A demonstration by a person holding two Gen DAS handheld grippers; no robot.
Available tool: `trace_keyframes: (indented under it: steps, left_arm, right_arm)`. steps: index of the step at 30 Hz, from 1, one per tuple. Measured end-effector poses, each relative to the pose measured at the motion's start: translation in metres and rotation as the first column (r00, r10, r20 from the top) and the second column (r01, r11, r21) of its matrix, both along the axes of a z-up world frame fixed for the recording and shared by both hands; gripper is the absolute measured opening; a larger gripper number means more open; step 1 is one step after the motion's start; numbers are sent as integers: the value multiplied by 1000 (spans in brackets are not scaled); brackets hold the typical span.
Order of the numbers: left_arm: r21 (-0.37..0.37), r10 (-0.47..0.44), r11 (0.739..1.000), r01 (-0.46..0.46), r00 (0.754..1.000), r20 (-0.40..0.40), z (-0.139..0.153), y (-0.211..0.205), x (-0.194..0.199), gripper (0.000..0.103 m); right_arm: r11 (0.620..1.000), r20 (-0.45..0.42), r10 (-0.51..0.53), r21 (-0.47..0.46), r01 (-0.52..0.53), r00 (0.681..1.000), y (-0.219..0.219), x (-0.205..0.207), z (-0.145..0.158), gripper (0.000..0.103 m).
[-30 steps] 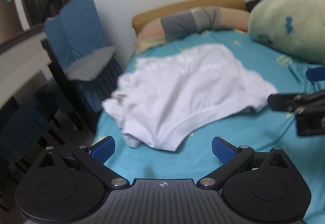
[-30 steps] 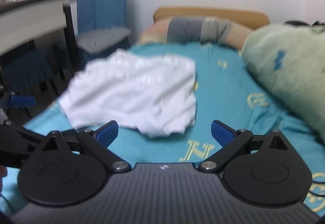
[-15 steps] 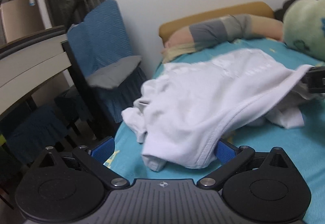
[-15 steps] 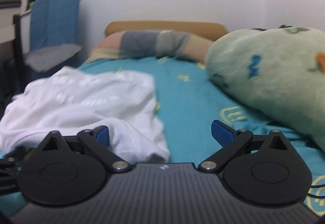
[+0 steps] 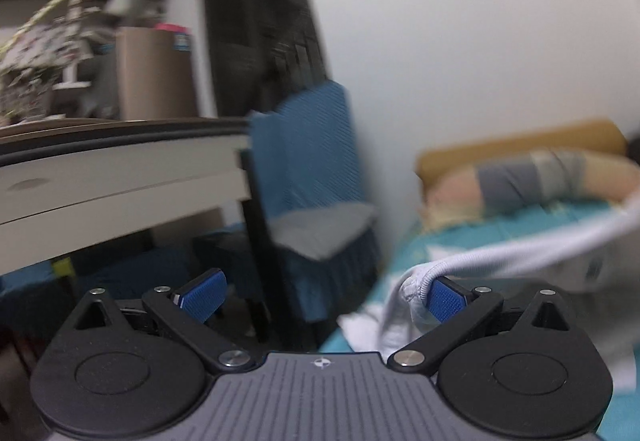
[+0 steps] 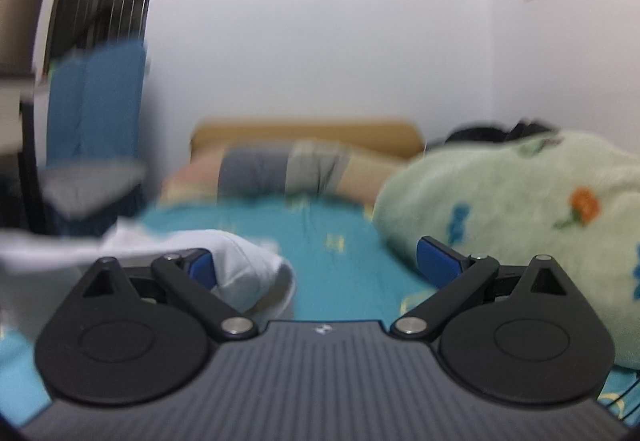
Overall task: Fold clothes
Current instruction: 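Grasp the white T-shirt with both grippers and lift it off the bed, then raise the held T-shirt high with both grippers to shake it out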
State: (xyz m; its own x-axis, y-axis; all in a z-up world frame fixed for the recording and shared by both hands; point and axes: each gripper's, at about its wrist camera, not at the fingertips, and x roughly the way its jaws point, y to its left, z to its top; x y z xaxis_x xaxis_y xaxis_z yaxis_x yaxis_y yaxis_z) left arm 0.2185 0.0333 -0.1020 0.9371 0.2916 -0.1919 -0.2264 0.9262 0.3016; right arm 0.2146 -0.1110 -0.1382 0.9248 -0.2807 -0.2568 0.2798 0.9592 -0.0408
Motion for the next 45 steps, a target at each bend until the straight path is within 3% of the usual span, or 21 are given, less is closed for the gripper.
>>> trace_keyframes:
  steps: [2,4,7,10,13,16,17,22,27,33,39,45]
  left_arm:
    - [-14,30,999,-29,999,38,9,3,-4,103]
    - [-29,59,998,-57,995,75,18,6,-8,103]
    - [-41,91,995,-87,990,103,26,7,-12,103]
    - [-64,65,996,-65,998,-6,10,-1,-7,103]
    - [-68,45,996,-50,996,-81,-8,-12,-6,103]
    - [-132,23,990,-40,992,-126,-14,-12,-6,103]
    - [-157,27,987,-46,992,-122,-12,-10,-7,103]
    - [-274,160,952,-135,985,70,18,12,-31,103]
    - [-319,236,937,-145,934,267,71,18,-76,103]
    - [-366,251,928,-70,844,474,150,18,-170,103]
    - [-394,204,918,38,808,553,261,14,-259,103]
    - [-386,170,914,129,740,651,394,23,-345,103]
  right_arm:
    - [1000,-107,-14,4,14,994,-2,10,-17,101]
    - [997,-133,-9,72,19,991,-10,8,-28,101]
    - [994,8,-55,93,54,998,-13,-8,-11,101]
    - [996,153,-86,39,81,985,-12,-23,18,101]
    - [997,219,-80,7,80,973,-8,-32,41,101]
    - [998,259,-56,-18,63,964,0,-41,59,101]
    - [998,268,-47,-29,57,962,3,-44,63,101]
    - [997,270,-45,-46,60,962,6,-56,73,101]
    - [998,318,-25,-47,42,948,9,-81,100,100]
    - [999,436,32,12,-41,899,5,-141,190,100]
    - [994,503,97,-6,-109,859,-1,-213,294,100]
    - [985,568,173,-91,-147,805,5,-293,403,101]
